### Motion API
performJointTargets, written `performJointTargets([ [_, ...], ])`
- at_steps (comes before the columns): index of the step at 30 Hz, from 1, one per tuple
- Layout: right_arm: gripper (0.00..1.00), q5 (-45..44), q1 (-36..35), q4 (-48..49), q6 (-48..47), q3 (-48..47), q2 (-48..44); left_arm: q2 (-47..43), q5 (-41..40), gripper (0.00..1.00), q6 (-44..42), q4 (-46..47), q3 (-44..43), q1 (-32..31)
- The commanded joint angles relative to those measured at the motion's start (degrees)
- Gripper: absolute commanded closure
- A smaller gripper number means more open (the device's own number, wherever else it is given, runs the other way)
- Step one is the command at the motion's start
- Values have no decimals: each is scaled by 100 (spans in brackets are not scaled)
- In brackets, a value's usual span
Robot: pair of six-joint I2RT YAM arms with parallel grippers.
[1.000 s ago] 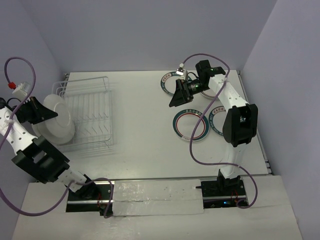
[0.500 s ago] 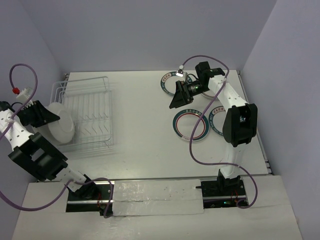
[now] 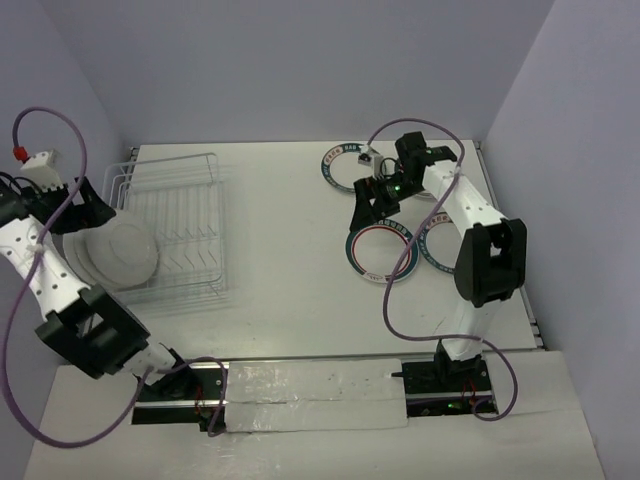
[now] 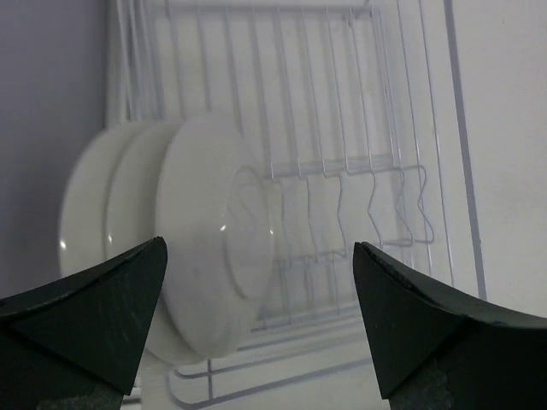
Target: Load the plates into the dish rack
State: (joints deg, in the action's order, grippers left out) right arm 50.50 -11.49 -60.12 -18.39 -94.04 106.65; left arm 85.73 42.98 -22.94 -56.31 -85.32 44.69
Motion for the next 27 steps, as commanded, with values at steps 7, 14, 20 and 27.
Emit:
performJointTargets([
  [7,0,-3070,-126,1133,-402,1756,-1866,-1911,-2619,1,-17,2090,7,-1909],
  [14,0,-3117,321,1055,-928,1505,-1167,-1779,-1802,1,-237,1211,-266,-2543],
  [20,3,-2906,718,502,-1368,168,196,-2008,-2083,1,-273,1166,103,-3325],
  [27,5,-2783,893,132,-1641,-738,1199,-2193,-2443,1,-132,1369,472,-3888],
])
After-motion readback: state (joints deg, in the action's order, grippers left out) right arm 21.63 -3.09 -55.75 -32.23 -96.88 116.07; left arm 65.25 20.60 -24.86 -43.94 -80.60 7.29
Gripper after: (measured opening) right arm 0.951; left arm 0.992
